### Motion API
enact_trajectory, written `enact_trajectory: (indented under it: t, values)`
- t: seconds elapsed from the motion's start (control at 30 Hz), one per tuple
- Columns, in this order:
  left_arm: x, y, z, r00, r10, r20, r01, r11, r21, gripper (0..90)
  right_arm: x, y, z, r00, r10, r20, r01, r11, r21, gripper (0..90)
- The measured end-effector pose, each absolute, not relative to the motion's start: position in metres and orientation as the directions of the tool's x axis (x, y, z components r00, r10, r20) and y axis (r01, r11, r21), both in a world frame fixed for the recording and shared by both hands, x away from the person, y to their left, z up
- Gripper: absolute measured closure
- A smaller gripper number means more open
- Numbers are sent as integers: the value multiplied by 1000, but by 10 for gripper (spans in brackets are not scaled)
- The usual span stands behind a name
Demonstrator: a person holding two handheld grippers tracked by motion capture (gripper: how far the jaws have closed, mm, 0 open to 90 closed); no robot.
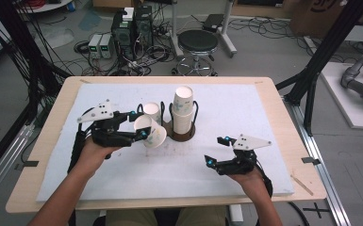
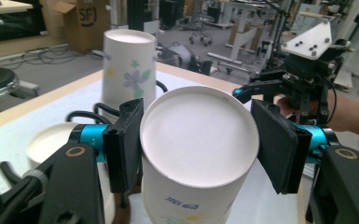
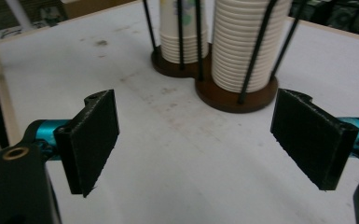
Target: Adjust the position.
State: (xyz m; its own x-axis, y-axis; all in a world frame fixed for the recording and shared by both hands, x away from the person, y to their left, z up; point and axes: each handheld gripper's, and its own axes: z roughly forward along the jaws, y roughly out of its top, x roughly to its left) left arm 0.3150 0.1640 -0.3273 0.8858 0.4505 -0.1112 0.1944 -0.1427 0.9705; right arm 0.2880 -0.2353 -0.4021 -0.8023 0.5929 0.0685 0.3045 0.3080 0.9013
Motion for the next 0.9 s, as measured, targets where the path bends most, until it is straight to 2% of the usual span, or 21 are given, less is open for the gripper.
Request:
enact_trajectory:
  t: [0.33, 0.9]
  values:
    - [306, 146, -337, 905, 415, -91, 184, -190, 964, 375, 286, -205, -393, -888, 457, 56, 231, 337, 913, 157]
    - [296, 127, -348, 928, 360, -93, 189, -241, 952, 375, 294, -164, -390, -937, 345, 61, 197, 376, 905, 158]
